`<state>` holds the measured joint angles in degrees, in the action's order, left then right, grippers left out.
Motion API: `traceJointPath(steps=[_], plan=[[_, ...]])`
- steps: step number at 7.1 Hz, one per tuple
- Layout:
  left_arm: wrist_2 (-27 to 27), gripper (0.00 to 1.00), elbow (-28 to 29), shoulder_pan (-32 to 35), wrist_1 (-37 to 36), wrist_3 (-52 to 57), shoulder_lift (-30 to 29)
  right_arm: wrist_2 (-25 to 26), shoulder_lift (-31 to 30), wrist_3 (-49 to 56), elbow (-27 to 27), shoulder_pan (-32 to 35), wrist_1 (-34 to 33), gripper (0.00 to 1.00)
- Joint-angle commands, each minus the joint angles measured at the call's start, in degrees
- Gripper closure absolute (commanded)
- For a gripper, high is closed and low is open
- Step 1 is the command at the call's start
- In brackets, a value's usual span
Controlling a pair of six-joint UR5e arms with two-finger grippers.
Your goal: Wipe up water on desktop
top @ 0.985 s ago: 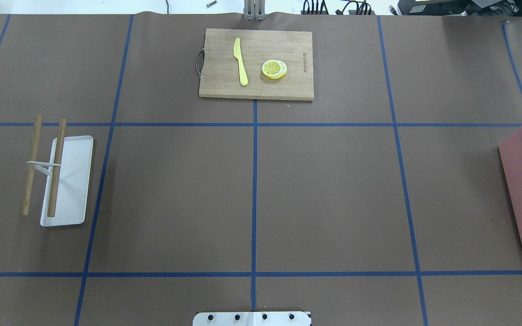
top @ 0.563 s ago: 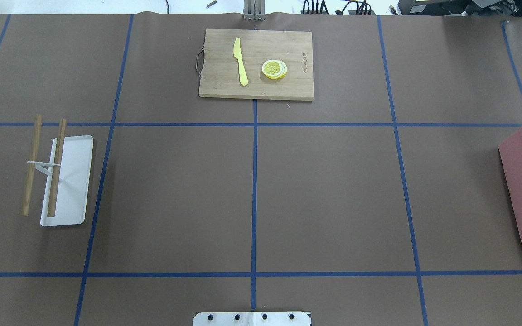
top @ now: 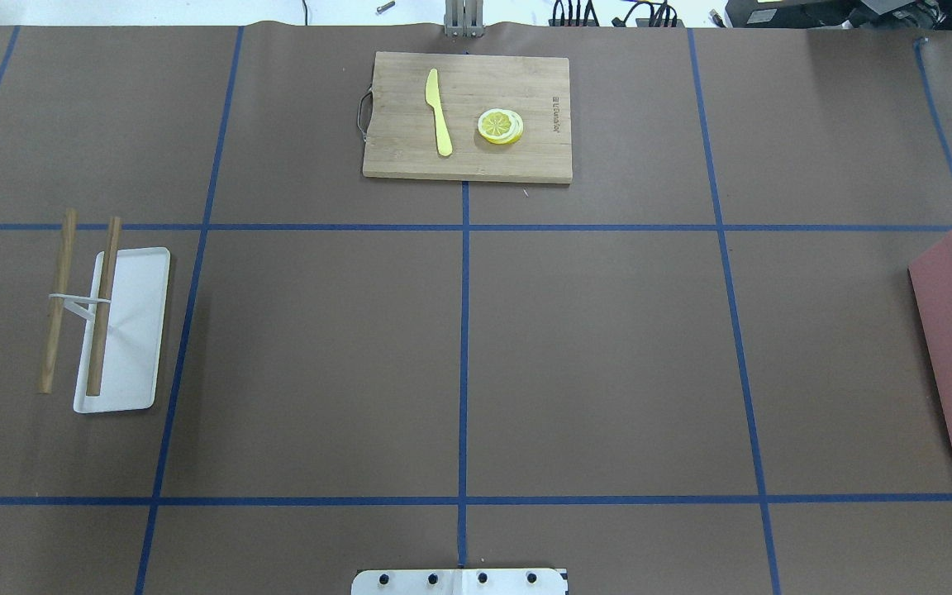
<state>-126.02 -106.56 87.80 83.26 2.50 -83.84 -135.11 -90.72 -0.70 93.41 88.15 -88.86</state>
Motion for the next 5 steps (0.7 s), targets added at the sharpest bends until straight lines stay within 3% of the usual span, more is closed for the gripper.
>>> traceJointPath(steps=[1,5], plan=[[-4.8,0.02,4.8,2.3,0.7,-0.3,0.6,-3.3,-0.5,-0.4,-2.4,1.8,1.2,0.00],[-7.6,0.02,6.3,2.5,0.8,-0.3,1.7,-3.4,-0.3,-1.7,-3.9,1.7,1.2,0.00]])
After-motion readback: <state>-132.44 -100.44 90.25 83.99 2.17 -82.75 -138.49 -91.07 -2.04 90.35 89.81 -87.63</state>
